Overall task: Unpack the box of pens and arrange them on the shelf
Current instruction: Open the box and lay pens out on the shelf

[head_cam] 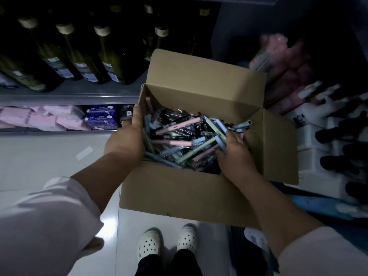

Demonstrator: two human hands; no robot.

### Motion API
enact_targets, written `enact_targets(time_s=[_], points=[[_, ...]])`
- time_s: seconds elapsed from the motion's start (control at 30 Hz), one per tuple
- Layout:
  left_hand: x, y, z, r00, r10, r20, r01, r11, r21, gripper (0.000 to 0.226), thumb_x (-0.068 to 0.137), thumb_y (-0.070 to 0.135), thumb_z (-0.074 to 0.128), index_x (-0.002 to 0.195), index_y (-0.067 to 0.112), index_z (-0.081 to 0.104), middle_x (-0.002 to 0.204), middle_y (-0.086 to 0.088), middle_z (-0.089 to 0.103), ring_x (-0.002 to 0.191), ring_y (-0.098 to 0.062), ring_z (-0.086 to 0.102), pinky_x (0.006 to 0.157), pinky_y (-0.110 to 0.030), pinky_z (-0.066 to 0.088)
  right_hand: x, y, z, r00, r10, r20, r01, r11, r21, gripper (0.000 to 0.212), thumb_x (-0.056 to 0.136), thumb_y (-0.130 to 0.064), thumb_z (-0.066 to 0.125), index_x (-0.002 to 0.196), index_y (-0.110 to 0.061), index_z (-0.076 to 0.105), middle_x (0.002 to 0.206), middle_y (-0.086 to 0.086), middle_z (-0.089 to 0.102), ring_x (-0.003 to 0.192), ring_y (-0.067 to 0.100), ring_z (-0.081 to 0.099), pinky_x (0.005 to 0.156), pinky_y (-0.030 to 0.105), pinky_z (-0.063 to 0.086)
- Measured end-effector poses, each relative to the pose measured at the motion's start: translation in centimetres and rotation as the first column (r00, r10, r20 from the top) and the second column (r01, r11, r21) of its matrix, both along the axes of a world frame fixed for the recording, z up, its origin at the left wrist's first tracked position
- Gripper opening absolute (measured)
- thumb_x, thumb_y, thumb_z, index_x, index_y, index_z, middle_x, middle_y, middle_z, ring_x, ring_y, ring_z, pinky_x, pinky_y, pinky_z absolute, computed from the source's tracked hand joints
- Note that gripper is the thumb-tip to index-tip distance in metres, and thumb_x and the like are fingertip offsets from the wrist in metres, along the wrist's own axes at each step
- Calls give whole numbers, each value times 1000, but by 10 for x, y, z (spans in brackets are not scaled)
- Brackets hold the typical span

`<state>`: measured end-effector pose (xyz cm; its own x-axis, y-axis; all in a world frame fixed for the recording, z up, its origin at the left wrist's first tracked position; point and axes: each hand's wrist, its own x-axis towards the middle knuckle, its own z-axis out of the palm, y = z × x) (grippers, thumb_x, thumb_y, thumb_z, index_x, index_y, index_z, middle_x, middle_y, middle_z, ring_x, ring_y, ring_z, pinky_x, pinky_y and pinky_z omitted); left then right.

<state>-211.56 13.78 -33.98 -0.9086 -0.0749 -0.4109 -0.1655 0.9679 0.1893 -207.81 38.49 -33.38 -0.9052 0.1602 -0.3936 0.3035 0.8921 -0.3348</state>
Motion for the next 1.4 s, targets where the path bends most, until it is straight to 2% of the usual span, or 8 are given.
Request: enact_targets(time_s=[0.17,0.3,0.53,0.77,0.9,1.13,1.27,1.4], points=[[1,3,4,999,20,-38,-20,1000,-8,88,88,10,50,151,18,-11,138,-24,39,117,-41,47,96,-48,38,-6,7,-2,998,-52,30,53,999,-9,68,95,-26,56,150,-9,21,156,10,24,142,26,24,115,36,27],[7,23,7,909,-278,-309,236,957,-169,87,80,15,52,152,12,5,155,-17,17,141,-35,14,113,-49,4,-12,15,-6,998,-59,30,59,998,-12,68,94,-26,58,150,-9,23,155,10,25,141,26,25,114,36,29],[-23,66,-17,879,-463,118,466,885,4,98,79,43,69,152,20,7,157,-9,13,143,-31,17,114,-43,20,-27,24,-22,989,16,150,-13,1000,-20,87,87,-39,66,152,-13,14,158,7,22,146,30,14,118,40,22],[-41,65,-38,931,-363,39,360,930,79,97,74,37,76,149,15,19,140,-15,31,128,-36,33,103,-43,37,-39,22,-35,993,26,118,-30,999,34,99,76,-40,77,150,-11,19,149,11,38,138,30,32,116,41,26],[-35,71,-41,934,-356,-45,358,926,119,59,76,30,72,124,8,45,120,-15,41,112,-35,47,88,-38,43,-41,18,-41,993,-14,121,10,999,41,70,72,-40,79,127,-11,47,128,11,55,116,29,50,93,36,45],[-24,84,-46,922,-388,-2,387,920,-57,44,90,35,52,129,14,45,126,-12,50,117,-31,46,90,-39,41,-39,17,-40,991,35,130,-36,999,5,31,87,-28,64,109,-15,46,122,11,54,116,29,51,111,47,30],[-25,72,-39,964,-265,33,258,955,145,30,91,30,54,114,11,52,111,-16,58,102,-33,55,81,-36,45,-30,16,-30,997,-70,43,76,982,-174,23,93,-21,59,111,-15,46,107,6,54,95,24,56,80,32,46],[-22,62,-18,984,-175,21,149,892,427,16,94,22,52,104,12,45,91,-13,58,76,-28,54,60,-32,37,-29,13,-11,967,-223,-119,173,927,-331,20,92,-22,59,108,-18,46,83,-2,50,68,8,47,54,25,34]])
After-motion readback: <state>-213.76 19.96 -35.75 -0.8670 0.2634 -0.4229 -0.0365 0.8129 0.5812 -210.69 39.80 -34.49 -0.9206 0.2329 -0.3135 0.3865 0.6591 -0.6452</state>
